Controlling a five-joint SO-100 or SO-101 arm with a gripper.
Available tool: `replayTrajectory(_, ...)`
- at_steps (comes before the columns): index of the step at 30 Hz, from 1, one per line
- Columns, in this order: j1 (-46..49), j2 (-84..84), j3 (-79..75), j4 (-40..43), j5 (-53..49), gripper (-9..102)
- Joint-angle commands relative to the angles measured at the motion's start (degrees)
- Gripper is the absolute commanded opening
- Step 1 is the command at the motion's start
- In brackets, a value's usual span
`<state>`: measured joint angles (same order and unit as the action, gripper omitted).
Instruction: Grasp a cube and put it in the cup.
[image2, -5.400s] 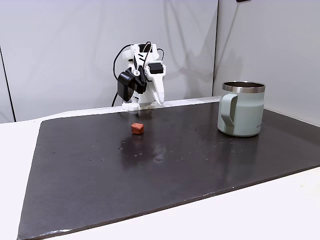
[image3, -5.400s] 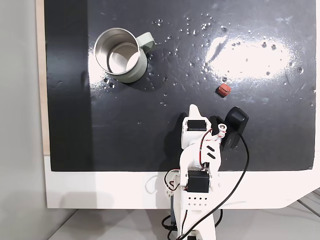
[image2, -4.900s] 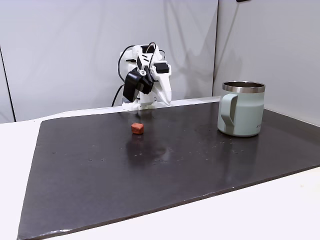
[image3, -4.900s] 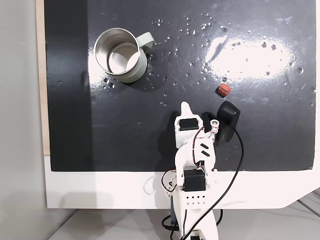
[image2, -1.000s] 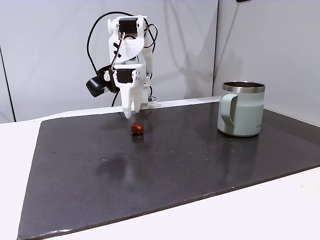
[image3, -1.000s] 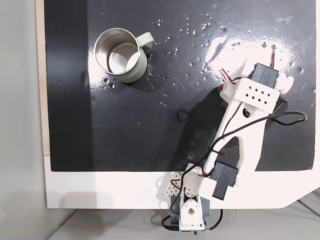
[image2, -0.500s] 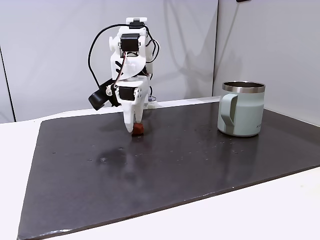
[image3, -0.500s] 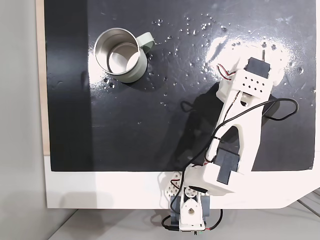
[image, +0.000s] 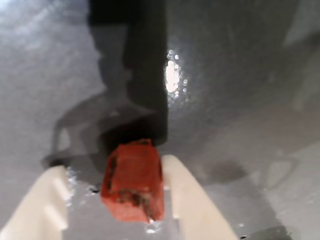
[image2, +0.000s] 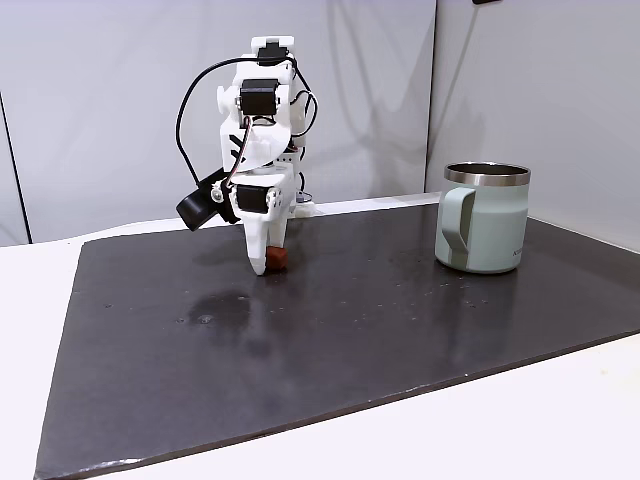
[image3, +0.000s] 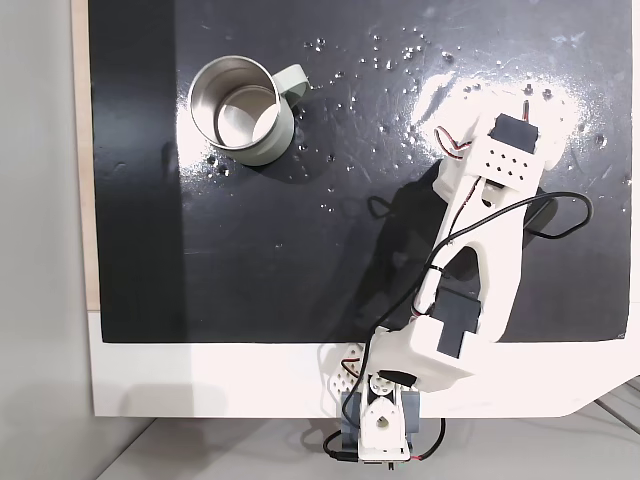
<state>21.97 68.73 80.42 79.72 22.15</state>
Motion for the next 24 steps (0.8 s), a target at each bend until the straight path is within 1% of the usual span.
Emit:
replayTrajectory(1,-0.18,-0.09,-2.37,-0.62,0.26,15)
replayTrajectory(7,0.26,-0.26,-2.20,-0.88,0.26,7)
replayTrajectory(12,0.09,0.53,-2.29,-0.79,-0.09,3)
replayTrajectory(18,-0.79,4.48,-2.11,0.79,-0.18,2)
replayTrajectory(24,-1.49,13.18,-3.25,4.04,-0.88,1)
